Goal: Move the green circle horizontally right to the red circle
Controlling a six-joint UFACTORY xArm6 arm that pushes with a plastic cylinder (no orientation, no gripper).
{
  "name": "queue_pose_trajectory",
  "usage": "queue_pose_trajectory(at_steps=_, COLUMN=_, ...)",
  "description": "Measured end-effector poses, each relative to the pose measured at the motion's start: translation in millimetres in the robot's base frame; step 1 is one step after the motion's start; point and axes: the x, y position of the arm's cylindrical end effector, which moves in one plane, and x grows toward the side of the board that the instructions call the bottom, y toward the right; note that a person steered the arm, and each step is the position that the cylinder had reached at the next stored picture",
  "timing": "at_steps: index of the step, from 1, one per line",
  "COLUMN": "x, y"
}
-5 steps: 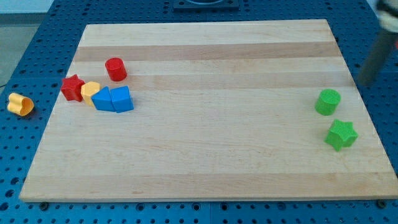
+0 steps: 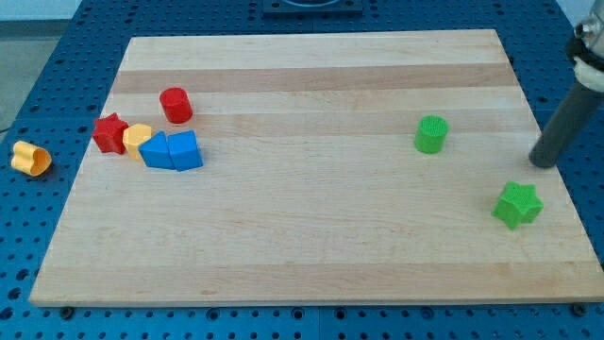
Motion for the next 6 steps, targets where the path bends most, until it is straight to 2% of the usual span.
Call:
queue_pose_trajectory(at_steps=1, x=-3, y=-101)
queue_pose_trajectory(at_steps=2, x=-3, y=-174)
queue_pose_trajectory(at_steps=3, x=6, y=-56)
queue_pose_trajectory(at_steps=4, x=-40, y=-44)
queue_pose_trajectory(at_steps=5, x=-50, y=-130)
queue_pose_trajectory(at_steps=6, x=-50, y=-244)
